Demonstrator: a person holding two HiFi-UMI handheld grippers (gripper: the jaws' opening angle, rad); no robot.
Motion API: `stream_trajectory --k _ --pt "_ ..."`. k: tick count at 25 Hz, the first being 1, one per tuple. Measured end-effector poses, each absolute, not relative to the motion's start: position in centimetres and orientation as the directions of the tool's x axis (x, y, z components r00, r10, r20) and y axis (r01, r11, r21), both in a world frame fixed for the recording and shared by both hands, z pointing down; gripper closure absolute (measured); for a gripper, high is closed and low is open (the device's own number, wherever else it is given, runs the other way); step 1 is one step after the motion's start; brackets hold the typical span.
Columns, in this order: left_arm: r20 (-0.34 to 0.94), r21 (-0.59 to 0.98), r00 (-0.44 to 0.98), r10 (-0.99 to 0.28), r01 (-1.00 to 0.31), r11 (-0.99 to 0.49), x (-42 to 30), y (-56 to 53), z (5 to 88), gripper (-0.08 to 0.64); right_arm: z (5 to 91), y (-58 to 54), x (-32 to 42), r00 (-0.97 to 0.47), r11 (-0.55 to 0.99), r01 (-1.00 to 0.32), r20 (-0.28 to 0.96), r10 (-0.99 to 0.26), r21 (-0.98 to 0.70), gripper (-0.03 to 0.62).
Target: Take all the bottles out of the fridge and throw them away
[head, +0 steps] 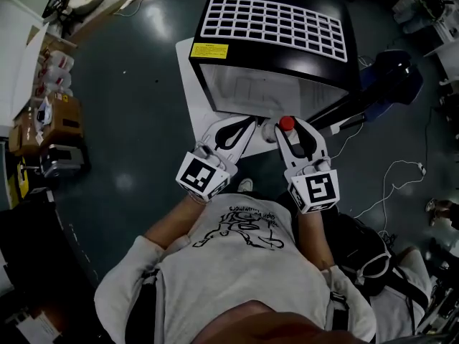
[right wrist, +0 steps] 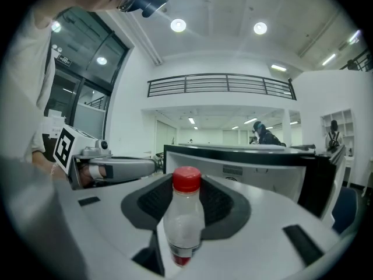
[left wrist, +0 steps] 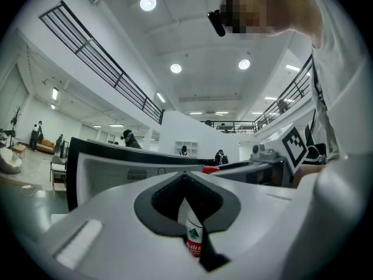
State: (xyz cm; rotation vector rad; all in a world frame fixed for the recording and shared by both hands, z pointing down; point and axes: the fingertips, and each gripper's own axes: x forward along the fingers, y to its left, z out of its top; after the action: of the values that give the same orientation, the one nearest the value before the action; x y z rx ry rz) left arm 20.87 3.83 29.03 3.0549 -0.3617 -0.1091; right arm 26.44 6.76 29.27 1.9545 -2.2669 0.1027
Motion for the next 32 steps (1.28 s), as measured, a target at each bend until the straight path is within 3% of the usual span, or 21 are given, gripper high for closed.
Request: stream_trajectory --k 11,32 --pt "-0.076 0.073 0.944 -0.32 -0.315 -0.946 14.7 1.0 28.1 0.552 28.7 3.1 20.2 -0.251 0.261 -0.964 0.147 -0.957 0.051 0.446" --pt "-0.067 0.084 0.842 -0.536 -0.53 -0.844 -3.7 -5.2 28.0 0.552 28.0 -4.6 2.7 -0.457 0.469 -0.881 0.145 -0.878 0.064 0.446"
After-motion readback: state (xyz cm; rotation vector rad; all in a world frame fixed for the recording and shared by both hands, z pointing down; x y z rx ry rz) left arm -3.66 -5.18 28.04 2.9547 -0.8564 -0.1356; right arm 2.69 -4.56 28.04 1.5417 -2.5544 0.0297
